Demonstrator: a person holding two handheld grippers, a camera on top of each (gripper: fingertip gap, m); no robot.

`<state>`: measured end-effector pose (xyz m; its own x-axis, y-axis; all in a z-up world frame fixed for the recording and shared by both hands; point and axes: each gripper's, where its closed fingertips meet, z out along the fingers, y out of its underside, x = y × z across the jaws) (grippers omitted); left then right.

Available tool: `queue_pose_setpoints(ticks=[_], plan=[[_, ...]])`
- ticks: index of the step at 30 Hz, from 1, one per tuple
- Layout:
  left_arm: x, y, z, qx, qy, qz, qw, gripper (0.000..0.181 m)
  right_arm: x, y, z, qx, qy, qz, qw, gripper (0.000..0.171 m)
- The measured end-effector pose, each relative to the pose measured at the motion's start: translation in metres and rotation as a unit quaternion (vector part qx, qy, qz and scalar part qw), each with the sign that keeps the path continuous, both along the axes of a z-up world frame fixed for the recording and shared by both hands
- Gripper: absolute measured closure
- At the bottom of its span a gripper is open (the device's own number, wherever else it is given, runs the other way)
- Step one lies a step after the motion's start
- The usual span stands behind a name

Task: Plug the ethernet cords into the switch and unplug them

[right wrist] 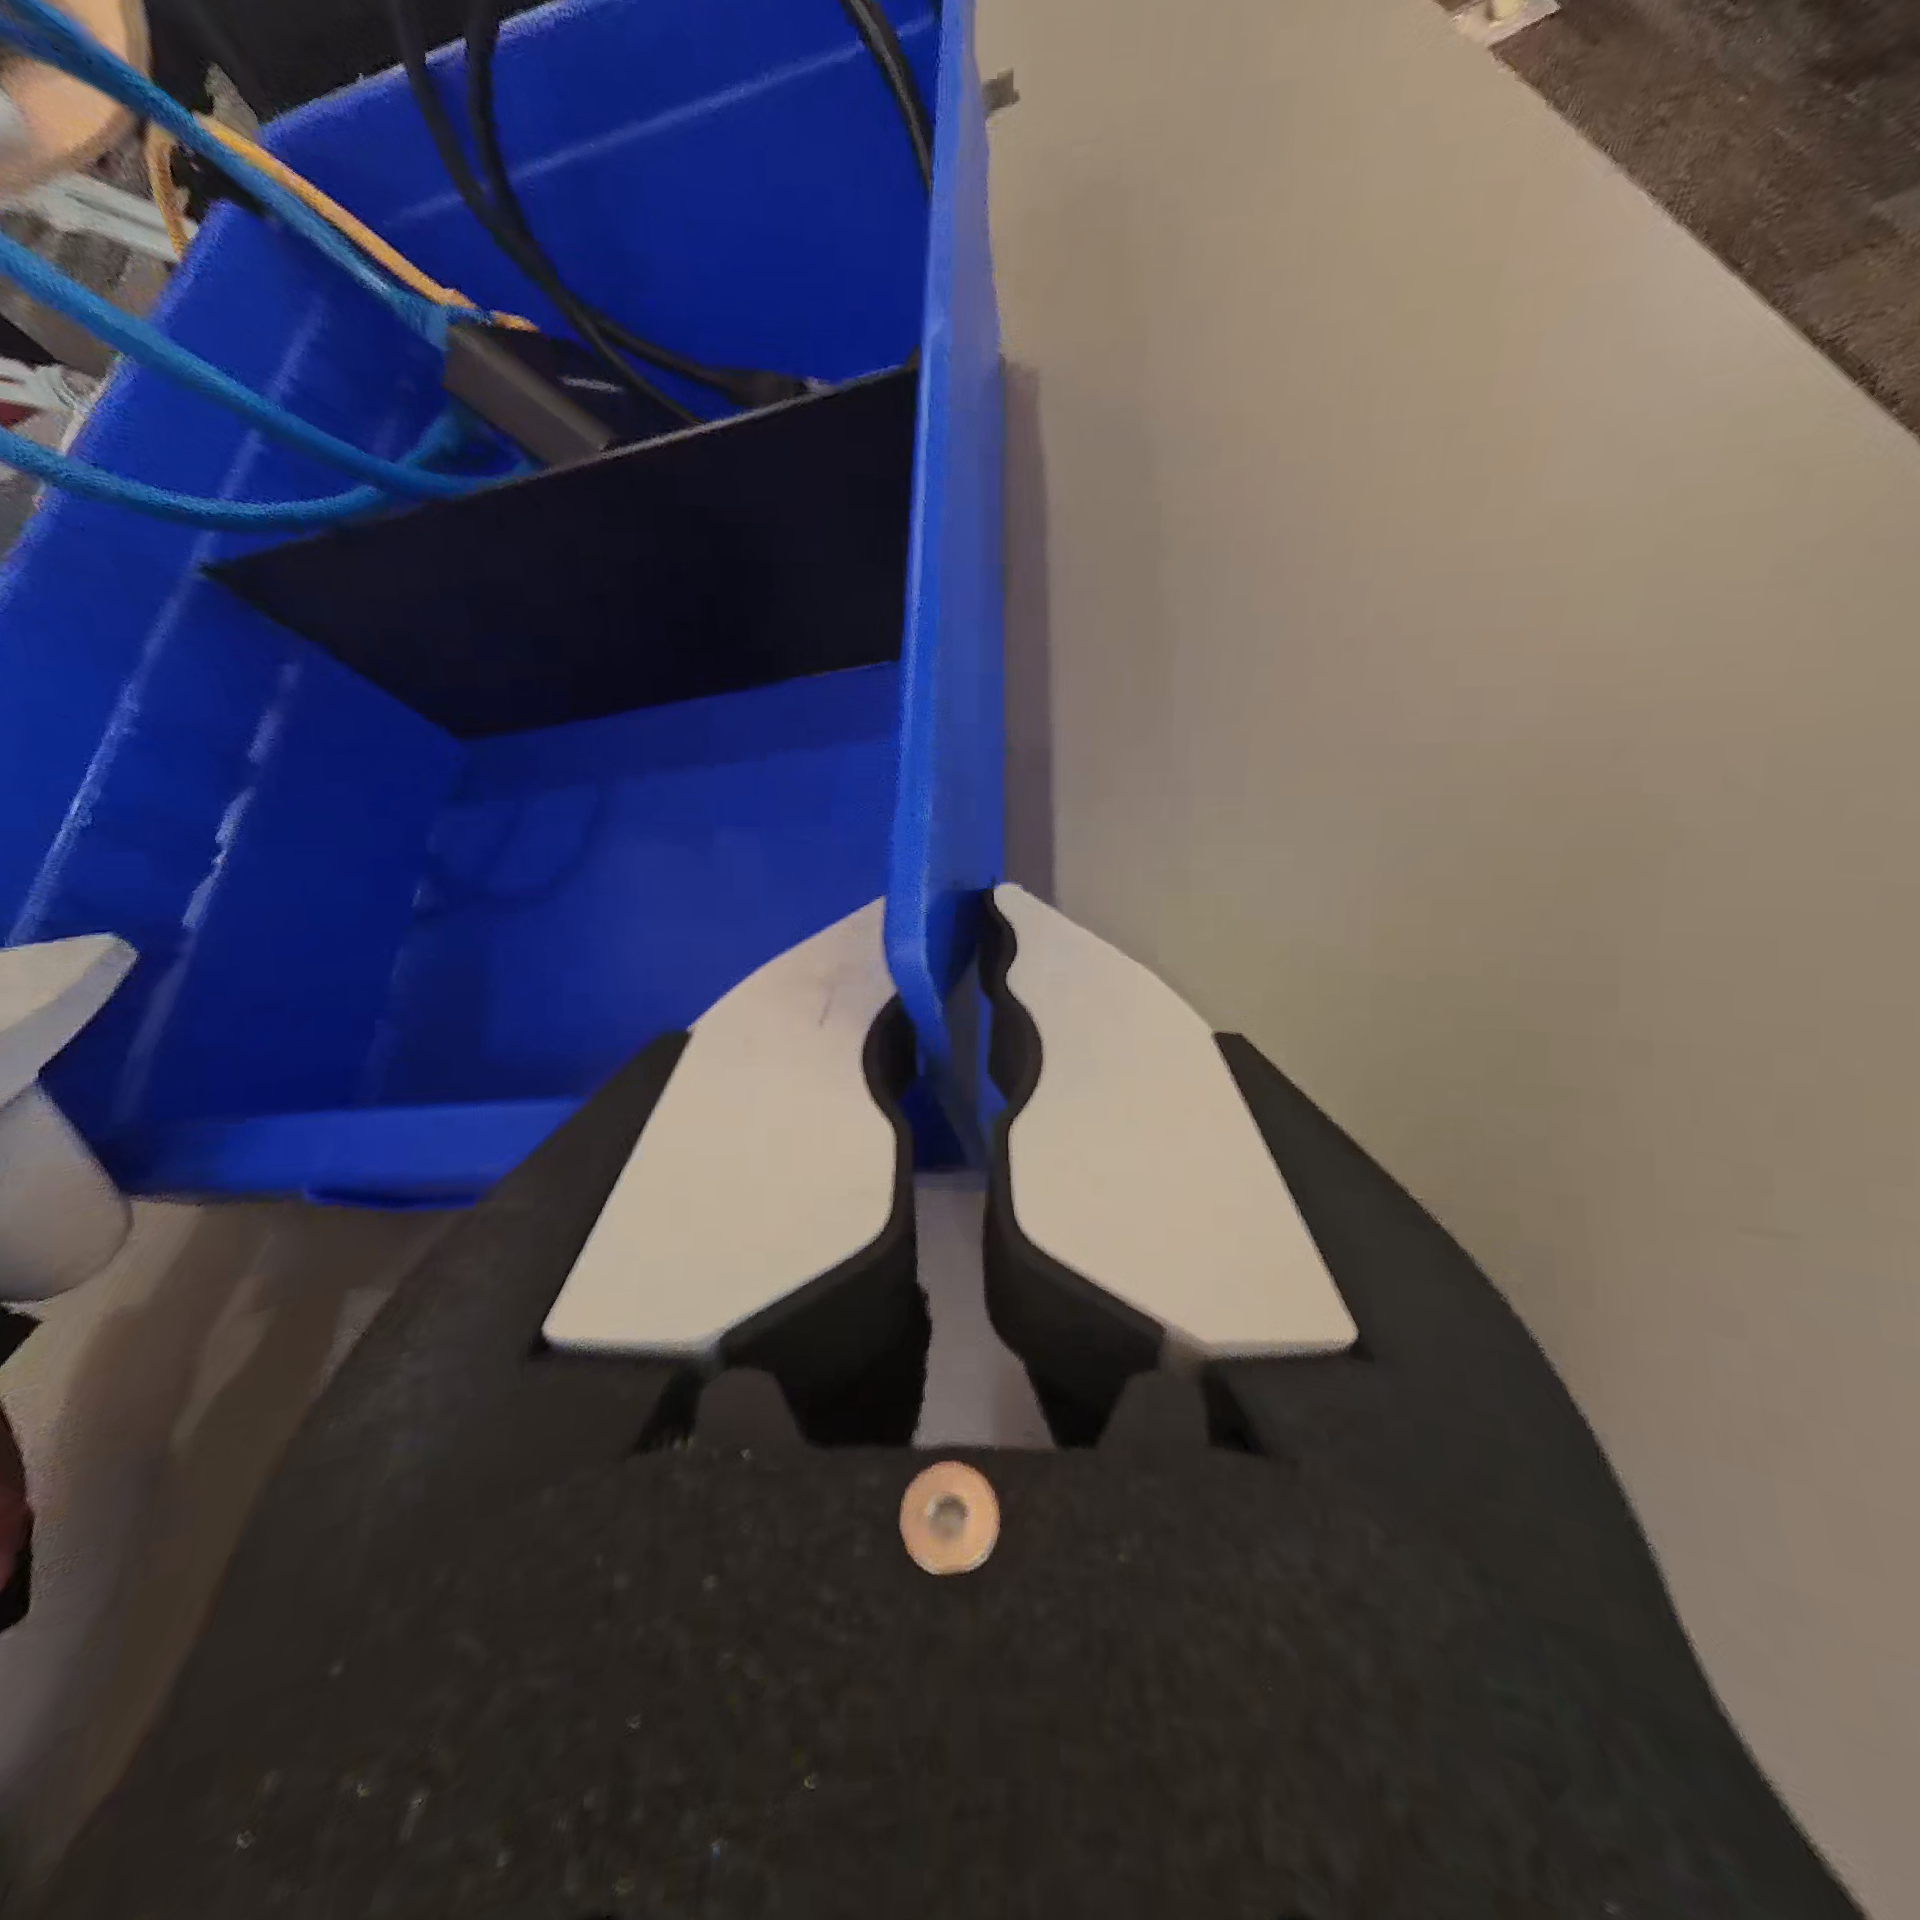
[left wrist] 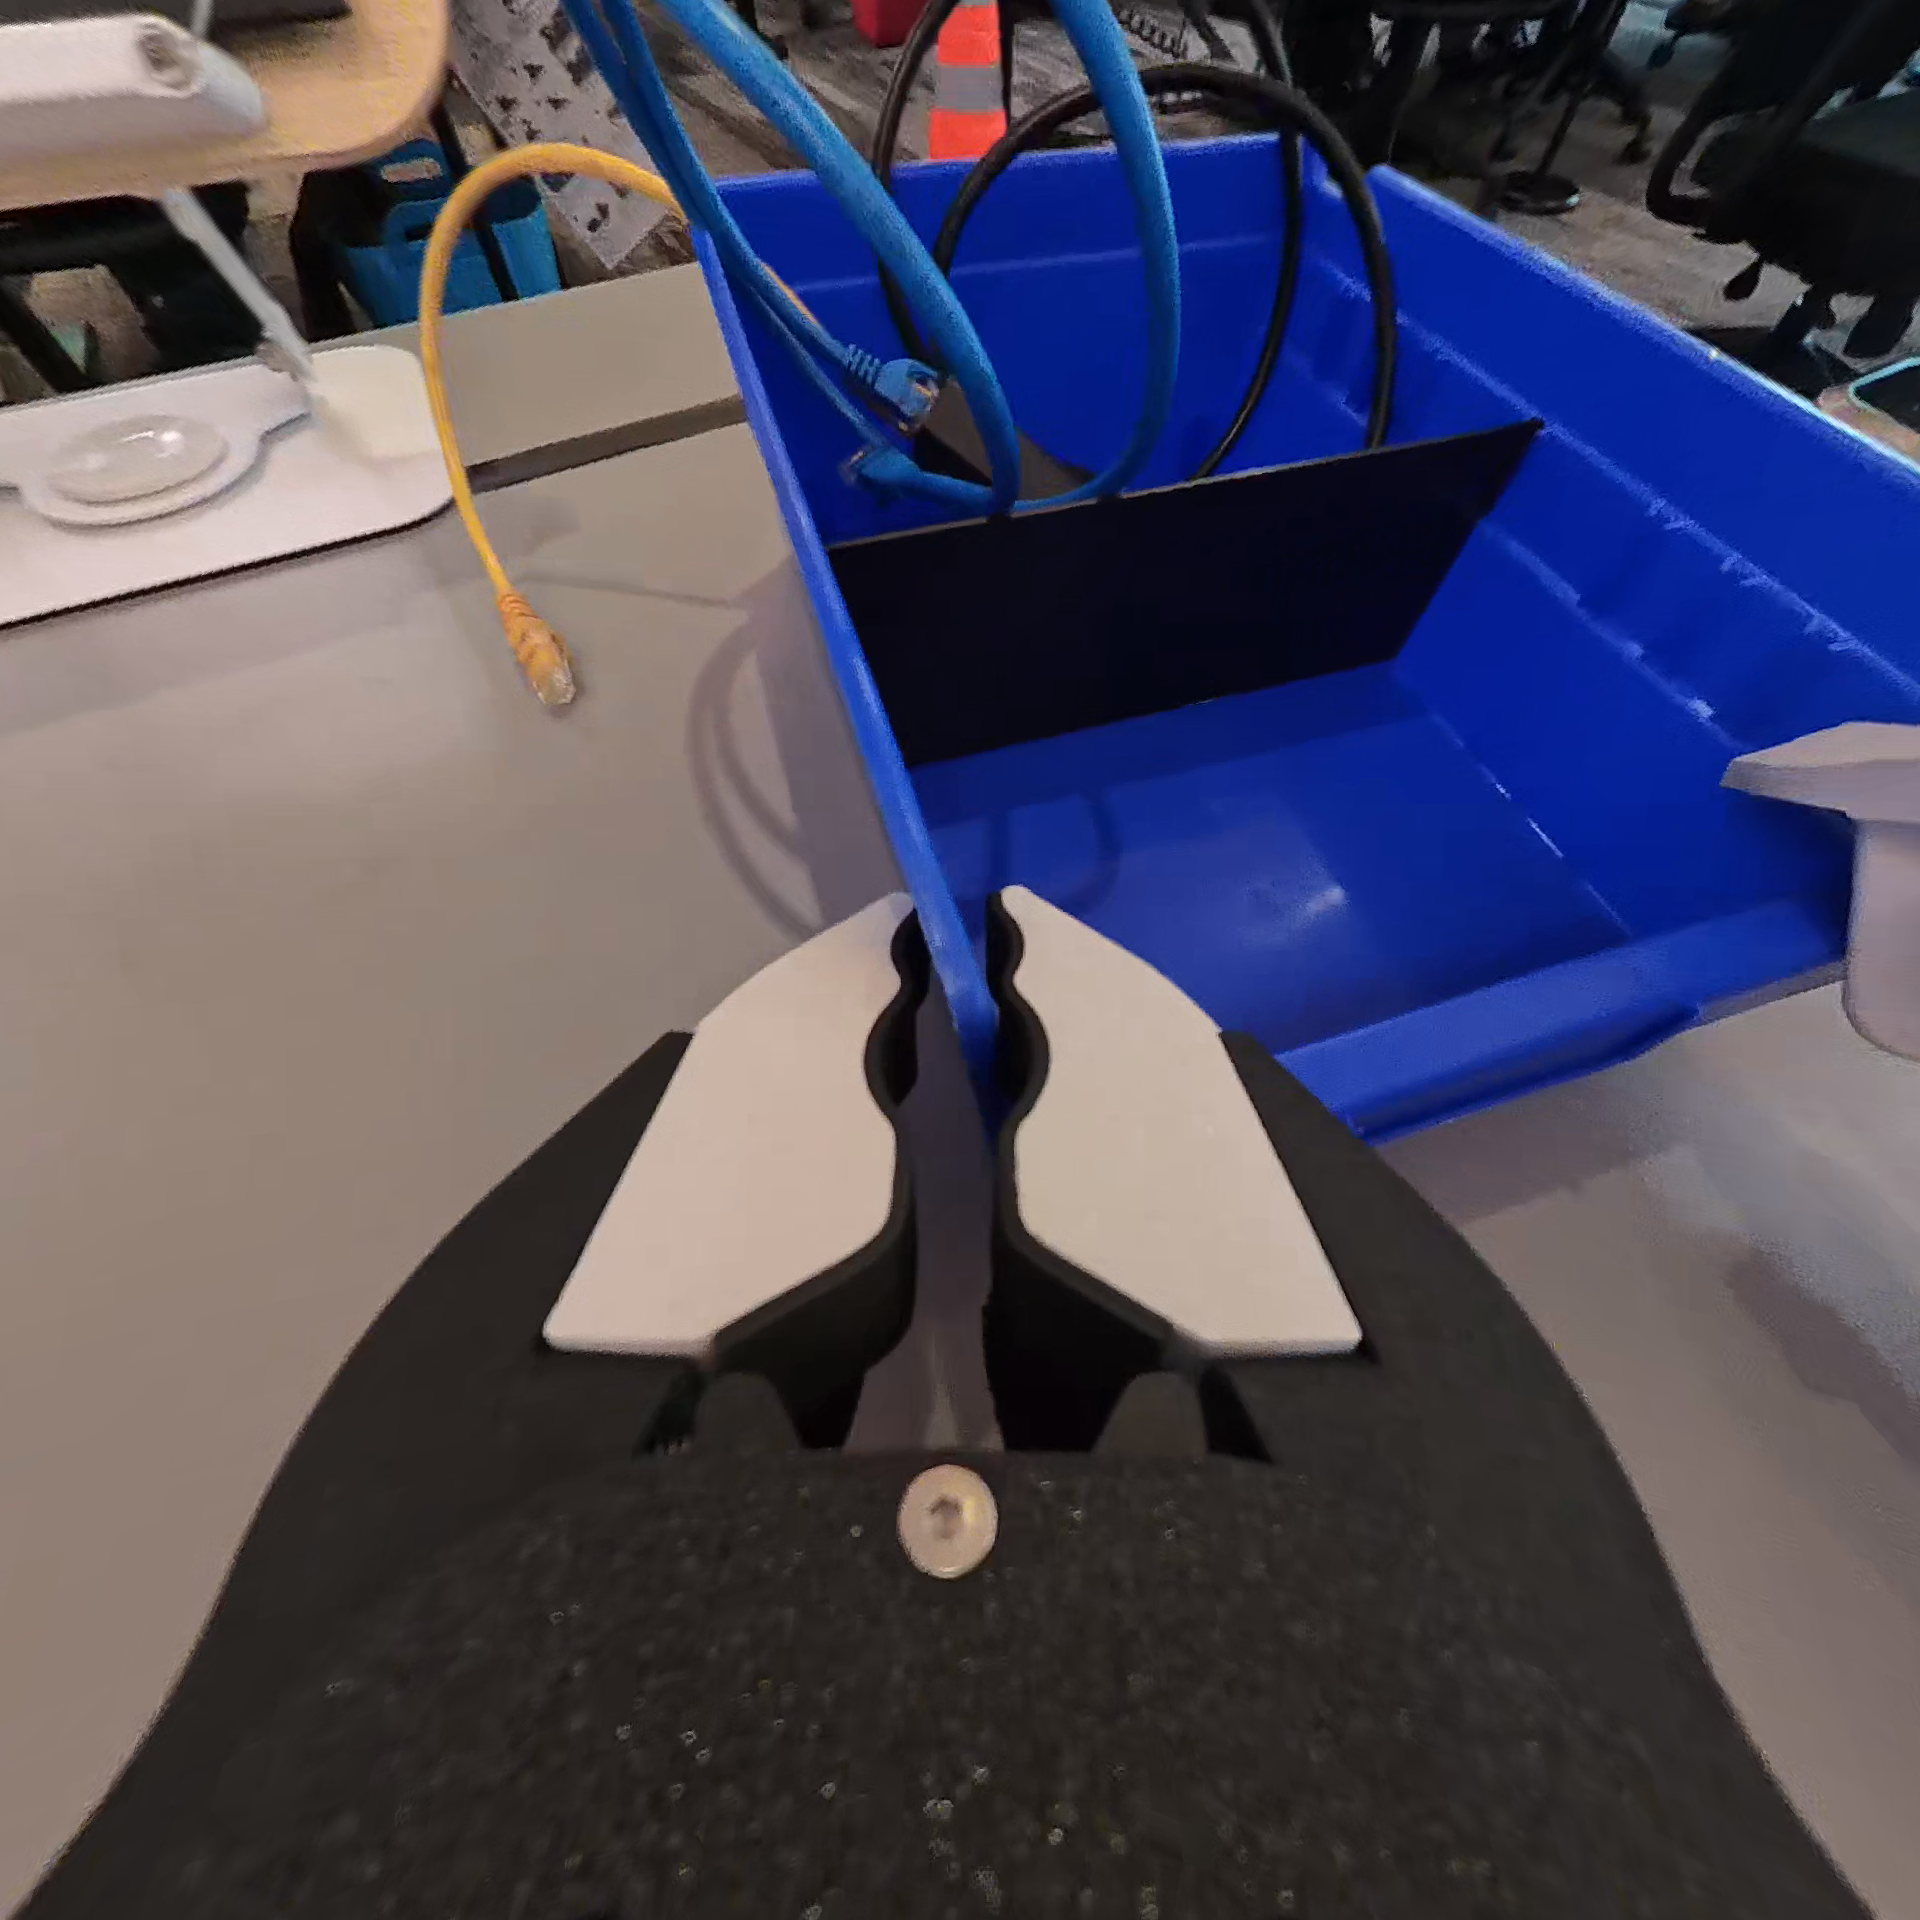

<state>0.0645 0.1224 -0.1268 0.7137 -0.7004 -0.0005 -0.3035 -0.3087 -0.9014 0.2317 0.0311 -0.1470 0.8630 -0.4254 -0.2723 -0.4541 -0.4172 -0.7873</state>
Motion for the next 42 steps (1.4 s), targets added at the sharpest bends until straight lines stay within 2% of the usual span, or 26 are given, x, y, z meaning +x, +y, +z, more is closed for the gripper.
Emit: queue_pose_setpoints(ticks=[5, 8, 11, 15, 19, 22, 24, 25, 27, 29, 33, 38, 42], plan=[[-0.058, 0.009, 0.018, 0.000, -0.033, 0.039, 0.999, 0.172, -0.047, 0.020, 0.039, 0.022, -0.120, 0.019, 0.992, 0.168], [-0.116, 0.025, 0.037, 0.029, -0.029, 0.084, 0.996, 0.173, -0.100, 0.047, 0.053, 0.047, -0.130, 0.057, 0.989, 0.168], [-0.183, 0.039, 0.050, 0.050, -0.002, 0.129, 0.990, 0.174, -0.161, 0.076, 0.052, 0.059, -0.112, 0.099, 0.987, 0.169], [-0.259, 0.054, 0.042, 0.042, 0.019, 0.180, 0.983, 0.175, -0.235, 0.103, 0.043, 0.056, -0.107, 0.137, 0.983, 0.169], [-0.293, 0.059, 0.019, 0.026, 0.039, 0.190, 0.981, 0.176, -0.269, 0.110, 0.013, 0.034, -0.088, 0.146, 0.985, 0.169], [-0.296, 0.058, 0.000, 0.017, 0.041, 0.186, 0.982, 0.175, -0.270, 0.107, 0.007, 0.045, -0.110, 0.147, 0.982, 0.169], [-0.294, 0.050, 0.001, 0.021, 0.026, 0.158, 0.987, 0.167, -0.270, 0.105, 0.009, 0.043, -0.139, 0.172, 0.974, 0.168], [-0.295, 0.043, 0.005, 0.018, 0.018, 0.143, 0.989, 0.160, -0.270, 0.103, 0.012, 0.047, -0.154, 0.190, 0.968, 0.163], [-0.306, 0.026, 0.017, 0.001, 0.001, 0.127, 0.992, 0.154, -0.269, 0.093, 0.021, 0.048, -0.170, 0.228, 0.958, 0.141], [-0.330, 0.004, 0.028, -0.018, -0.029, 0.122, 0.992, 0.140, -0.271, 0.074, 0.028, 0.051, -0.179, 0.269, 0.945, 0.123], [-0.422, -0.025, 0.031, -0.017, -0.044, 0.167, 0.985, 0.137, -0.291, 0.028, 0.024, 0.045, -0.200, 0.357, 0.911, 0.116], [-0.556, 0.001, 0.023, 0.009, 0.013, 0.289, 0.957, 0.138, -0.312, -0.007, 0.006, 0.040, -0.188, 0.399, 0.896, 0.116], [-0.577, 0.038, 0.015, -0.023, -0.040, 0.261, 0.964, 0.137, -0.336, -0.008, 0.006, 0.045, -0.180, 0.427, 0.885, 0.114]])
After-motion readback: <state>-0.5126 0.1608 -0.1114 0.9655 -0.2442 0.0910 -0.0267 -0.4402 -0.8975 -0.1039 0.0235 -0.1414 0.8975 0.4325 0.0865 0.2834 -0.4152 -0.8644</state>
